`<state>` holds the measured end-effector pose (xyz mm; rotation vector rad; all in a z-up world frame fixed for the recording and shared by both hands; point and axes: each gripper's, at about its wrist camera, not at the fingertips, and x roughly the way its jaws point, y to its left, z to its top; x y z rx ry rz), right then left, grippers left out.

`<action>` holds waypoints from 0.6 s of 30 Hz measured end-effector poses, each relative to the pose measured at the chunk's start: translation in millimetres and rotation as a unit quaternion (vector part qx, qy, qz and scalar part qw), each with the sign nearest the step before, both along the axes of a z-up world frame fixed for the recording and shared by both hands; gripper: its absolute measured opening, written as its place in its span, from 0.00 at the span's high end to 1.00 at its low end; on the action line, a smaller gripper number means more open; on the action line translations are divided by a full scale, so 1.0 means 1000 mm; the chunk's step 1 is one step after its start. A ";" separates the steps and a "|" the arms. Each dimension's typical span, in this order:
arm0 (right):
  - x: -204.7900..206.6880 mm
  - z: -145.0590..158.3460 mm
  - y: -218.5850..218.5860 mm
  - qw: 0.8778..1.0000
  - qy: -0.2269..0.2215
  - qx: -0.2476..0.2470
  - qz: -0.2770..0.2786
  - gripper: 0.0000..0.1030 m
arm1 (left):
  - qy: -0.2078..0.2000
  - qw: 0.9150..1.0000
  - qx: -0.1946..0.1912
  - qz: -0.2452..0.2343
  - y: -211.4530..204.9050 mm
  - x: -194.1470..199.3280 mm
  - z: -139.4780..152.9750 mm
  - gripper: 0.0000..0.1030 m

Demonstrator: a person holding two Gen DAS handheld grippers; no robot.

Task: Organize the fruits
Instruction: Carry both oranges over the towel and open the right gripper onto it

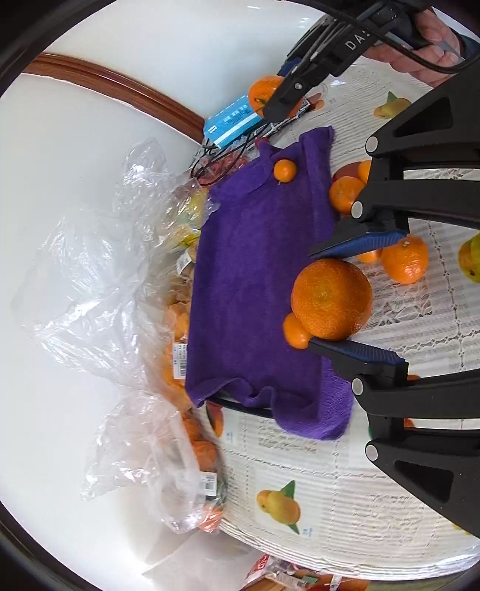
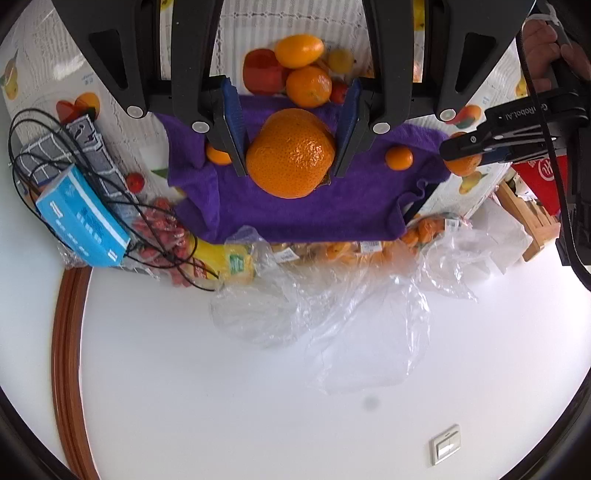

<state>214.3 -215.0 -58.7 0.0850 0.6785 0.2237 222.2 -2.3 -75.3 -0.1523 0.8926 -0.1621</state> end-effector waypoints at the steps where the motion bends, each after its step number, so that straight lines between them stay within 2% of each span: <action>1: 0.002 0.004 0.002 1.000 -0.004 -0.002 0.000 0.57 | -0.001 1.000 0.001 0.000 0.001 0.003 0.001 0.61; 7: 0.015 0.011 0.008 1.000 -0.023 -0.003 0.013 0.57 | -0.005 1.000 -0.003 0.009 0.008 0.017 -0.001 0.61; 13: 0.028 -0.023 0.005 1.000 0.009 0.016 0.020 0.57 | 0.002 1.000 -0.013 0.024 0.020 0.024 -0.020 0.61; 18: 0.031 -0.037 0.003 1.000 0.019 -0.006 0.013 0.57 | 0.010 0.999 -0.015 0.038 0.028 0.029 -0.030 0.61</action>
